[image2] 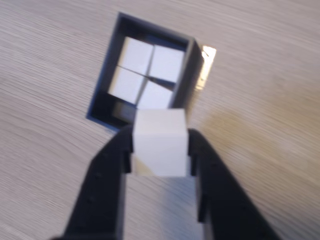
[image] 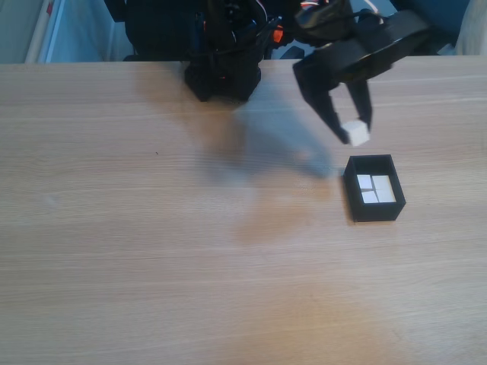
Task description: Pick blocks and place them in the box.
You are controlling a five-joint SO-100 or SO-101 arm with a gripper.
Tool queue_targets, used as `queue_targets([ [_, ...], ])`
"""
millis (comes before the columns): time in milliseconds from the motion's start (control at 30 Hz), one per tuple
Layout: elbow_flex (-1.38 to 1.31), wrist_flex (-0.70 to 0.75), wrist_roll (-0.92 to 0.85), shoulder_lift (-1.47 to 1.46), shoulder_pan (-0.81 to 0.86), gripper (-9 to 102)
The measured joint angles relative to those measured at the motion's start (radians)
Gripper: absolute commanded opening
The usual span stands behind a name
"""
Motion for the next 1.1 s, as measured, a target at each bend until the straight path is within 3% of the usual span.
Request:
queue_targets([
  [300, 0.0, -0.183, -0.092, -0.186, -0.035, 1],
  [600, -0.04, -0.259, -0.103, -0.282, -0.017, 15],
  [767, -0.051, -0.255, -0.12, -0.291, -0.014, 11],
  [867, -0.051, -0.189, -0.126, -0.275, 0.012, 0],
  [1100, 0.109, -0.075, -0.27, -0.034, 0.094, 0],
])
